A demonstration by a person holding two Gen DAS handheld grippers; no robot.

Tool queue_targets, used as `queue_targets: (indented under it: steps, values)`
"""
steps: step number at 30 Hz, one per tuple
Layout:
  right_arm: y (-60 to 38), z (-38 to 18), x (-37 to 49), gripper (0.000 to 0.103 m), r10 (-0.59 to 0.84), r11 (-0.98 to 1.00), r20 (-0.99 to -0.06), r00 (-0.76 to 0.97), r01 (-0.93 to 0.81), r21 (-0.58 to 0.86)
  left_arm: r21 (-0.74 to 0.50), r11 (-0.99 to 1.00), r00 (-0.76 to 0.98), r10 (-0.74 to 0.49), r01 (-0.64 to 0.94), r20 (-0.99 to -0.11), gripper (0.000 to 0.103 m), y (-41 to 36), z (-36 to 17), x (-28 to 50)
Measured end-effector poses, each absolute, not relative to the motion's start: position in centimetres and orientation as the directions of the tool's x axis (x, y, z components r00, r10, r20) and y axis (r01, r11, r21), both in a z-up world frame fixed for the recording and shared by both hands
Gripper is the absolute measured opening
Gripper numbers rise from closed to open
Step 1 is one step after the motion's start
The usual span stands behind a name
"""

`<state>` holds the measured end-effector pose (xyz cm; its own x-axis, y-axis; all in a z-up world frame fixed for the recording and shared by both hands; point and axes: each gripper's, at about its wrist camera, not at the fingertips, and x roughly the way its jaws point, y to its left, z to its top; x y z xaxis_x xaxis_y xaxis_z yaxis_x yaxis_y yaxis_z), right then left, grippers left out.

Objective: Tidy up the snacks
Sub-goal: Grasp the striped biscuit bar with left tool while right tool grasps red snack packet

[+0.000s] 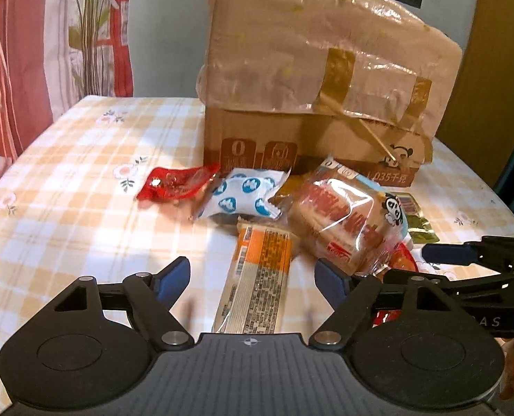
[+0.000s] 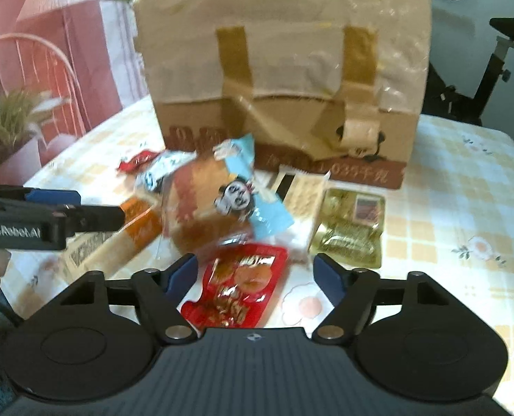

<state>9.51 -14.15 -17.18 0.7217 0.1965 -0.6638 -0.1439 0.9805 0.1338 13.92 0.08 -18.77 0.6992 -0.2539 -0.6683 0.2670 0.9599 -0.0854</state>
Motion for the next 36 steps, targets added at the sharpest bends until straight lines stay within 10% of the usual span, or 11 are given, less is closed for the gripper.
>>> queue_targets:
  steps: [10, 15, 36]
  values:
    - [-12.7, -18.8, 9.7, 0.061, 0.187, 0.980, -0.680, 0.709, -0.179, 0.084, -0.097, 0.964, 0.669, -0.242, 0.247, -0.703, 0.076, -0.2, -20.4, 14.7]
    - [-12.4, -19.1, 9.6, 0.057, 0.175, 0.980, -0.666, 0.725, -0.195, 0.045, -0.087, 0.966, 0.672, -0.233, 0.244, -0.703, 0.042, -0.1, -20.7, 14.9]
    - [-14.9, -18.7, 9.3, 0.056, 0.155, 0.988, -0.654, 0.740, -0.127, 0.090, -0.099, 0.965, 0.705, -0.246, 0.244, -0.664, 0.039, 0.2, -19.7, 14.0]
